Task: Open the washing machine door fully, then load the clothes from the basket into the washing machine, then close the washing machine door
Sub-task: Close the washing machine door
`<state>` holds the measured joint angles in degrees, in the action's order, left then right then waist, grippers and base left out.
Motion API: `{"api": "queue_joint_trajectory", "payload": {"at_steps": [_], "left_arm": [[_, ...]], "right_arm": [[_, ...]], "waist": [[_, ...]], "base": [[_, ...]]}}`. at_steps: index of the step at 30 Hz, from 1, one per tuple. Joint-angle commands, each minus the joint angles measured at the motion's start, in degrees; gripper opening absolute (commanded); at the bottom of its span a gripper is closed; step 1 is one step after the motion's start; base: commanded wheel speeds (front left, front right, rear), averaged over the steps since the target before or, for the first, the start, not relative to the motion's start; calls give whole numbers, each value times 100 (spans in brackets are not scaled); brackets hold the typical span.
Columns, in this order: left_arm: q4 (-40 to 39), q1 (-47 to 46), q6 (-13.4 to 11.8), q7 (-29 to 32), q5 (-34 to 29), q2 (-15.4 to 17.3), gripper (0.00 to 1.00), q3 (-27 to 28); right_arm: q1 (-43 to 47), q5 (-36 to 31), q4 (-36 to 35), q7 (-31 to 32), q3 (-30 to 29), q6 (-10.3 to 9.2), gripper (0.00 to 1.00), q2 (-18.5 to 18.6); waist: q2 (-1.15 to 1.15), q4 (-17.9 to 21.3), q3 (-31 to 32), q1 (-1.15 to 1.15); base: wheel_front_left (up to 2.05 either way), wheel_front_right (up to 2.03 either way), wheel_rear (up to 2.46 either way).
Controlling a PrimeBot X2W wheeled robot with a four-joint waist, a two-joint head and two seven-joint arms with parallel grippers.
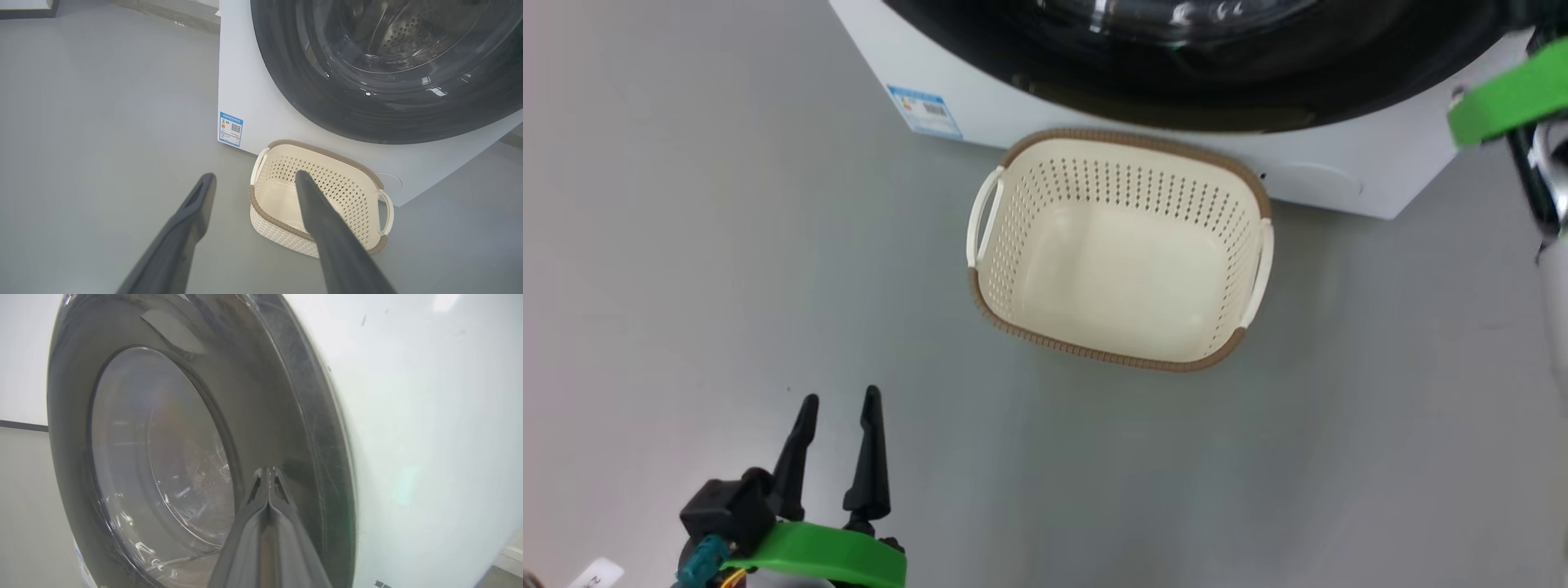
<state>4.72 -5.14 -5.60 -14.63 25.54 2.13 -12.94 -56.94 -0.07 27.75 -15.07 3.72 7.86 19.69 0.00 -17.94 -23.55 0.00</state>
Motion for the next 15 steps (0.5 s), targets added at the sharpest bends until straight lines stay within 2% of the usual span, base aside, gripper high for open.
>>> {"api": "queue_joint_trajectory", "payload": {"at_steps": [1,2,3,4,5,6,7,15], "left_arm": [[-20,44,49,-37,-64,75,100,258],[-20,44,49,-37,-64,75,100,258],[8,48,81,-37,-85,75,100,280],[73,76,120,-37,-146,75,100,347],[73,76,120,-37,-146,75,100,347],[99,92,140,-37,-182,75,100,389],[121,113,154,-37,-203,75,100,443],[245,464,416,-37,-432,75,100,846]], "right_arm": [[542,153,-340,7,-31,-37,0,-181],[542,153,-340,7,-31,-37,0,-181],[755,198,-414,7,-66,-37,6,-231],[1190,237,-545,7,-101,-37,70,-314],[1190,237,-545,7,-101,-37,70,-314],[1410,261,-627,7,-125,-37,95,-368],[1632,283,-706,7,-143,-37,100,-423],[3351,379,-1302,7,-254,-37,100,-866]], "waist": [[0,222,455,0],[0,222,455,0],[0,274,571,0],[0,389,807,0],[0,389,807,0],[0,454,925,0],[0,522,1042,0],[0,1134,1795,0]], "base": [[0,0,0],[0,0,0],[0,0,0],[0,0,0],[0,0,0],[0,0,0],[0,0,0],[0,0,0]]}}
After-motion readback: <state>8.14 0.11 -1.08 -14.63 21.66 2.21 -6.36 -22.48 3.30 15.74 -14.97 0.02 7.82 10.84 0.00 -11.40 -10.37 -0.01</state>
